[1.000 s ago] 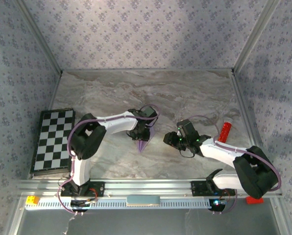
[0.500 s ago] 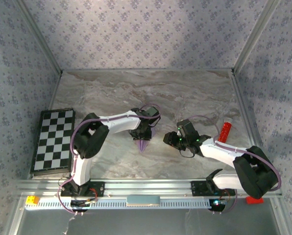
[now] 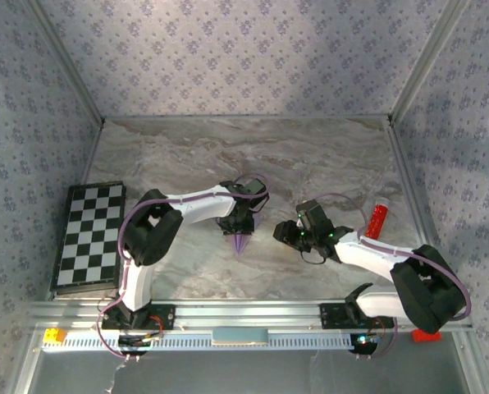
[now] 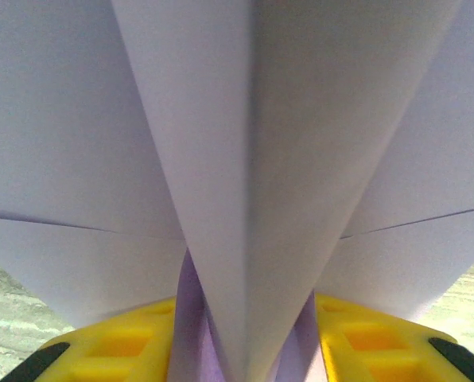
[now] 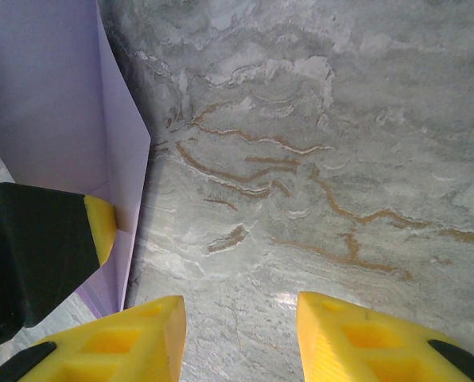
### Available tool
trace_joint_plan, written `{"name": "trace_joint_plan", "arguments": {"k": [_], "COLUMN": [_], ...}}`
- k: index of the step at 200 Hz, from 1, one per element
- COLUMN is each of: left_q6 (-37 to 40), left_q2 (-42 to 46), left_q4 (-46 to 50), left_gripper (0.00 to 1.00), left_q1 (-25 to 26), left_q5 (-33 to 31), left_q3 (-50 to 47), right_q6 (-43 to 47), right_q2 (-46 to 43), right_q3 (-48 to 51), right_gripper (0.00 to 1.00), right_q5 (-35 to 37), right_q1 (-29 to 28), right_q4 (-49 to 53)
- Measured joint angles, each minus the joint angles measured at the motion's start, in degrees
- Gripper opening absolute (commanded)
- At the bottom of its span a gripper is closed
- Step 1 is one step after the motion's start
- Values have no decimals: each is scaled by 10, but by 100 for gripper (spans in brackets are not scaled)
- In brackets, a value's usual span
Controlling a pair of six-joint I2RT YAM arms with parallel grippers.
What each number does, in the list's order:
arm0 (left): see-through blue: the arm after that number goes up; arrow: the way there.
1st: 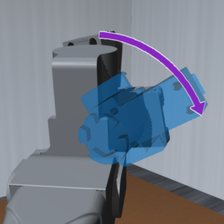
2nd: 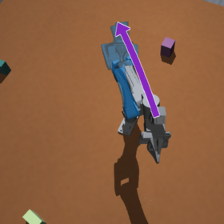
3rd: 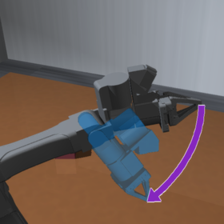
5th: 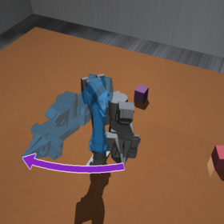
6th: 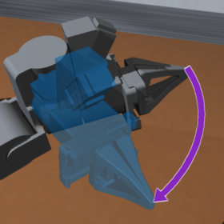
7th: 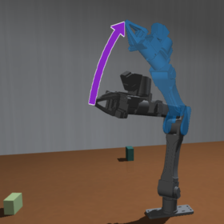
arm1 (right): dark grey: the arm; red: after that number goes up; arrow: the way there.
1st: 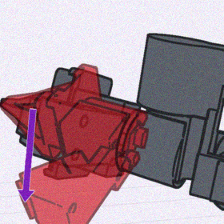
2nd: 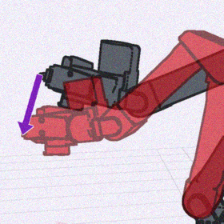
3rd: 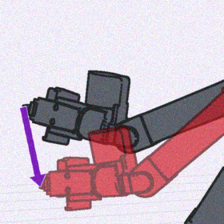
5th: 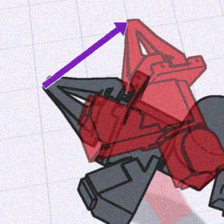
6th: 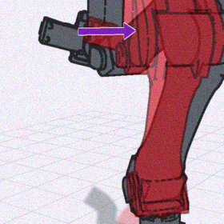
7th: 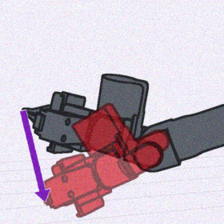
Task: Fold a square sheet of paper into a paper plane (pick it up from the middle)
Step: Turn over the paper at the center of the table, then reset both arms
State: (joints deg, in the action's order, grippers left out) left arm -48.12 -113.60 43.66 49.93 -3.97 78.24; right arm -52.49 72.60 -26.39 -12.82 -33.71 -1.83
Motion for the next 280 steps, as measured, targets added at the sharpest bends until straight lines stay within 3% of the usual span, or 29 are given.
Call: {"name": "trace_joint_plan", "arguments": {"k": [184, 209, 227, 247, 280], "left_q6": [-6, -5, -5, 13, 71], "left_q2": [37, 73, 125, 220, 388], "left_q4": [-1, -2, -6, -38, -92], "left_gripper": [40, 49, 55, 66, 83], "left_q1": [0, 0, 0, 0, -15], "left_q5": [-34, -44, -59, -88, -167], "left_q3": [0, -3, -18, -67, -160], "right_q6": [3, 21, 47, 88, 156], "right_q2": [-11, -29, -54, -88, -118], "right_q3": [0, -5, -17, -44, -106], "right_gripper": [43, 44, 52, 60, 66], "right_q5": [4, 19, 37, 68, 167], "right_q1": [0, 5, 18, 38, 81], "right_q4": [11, 43, 75, 116, 176]}}
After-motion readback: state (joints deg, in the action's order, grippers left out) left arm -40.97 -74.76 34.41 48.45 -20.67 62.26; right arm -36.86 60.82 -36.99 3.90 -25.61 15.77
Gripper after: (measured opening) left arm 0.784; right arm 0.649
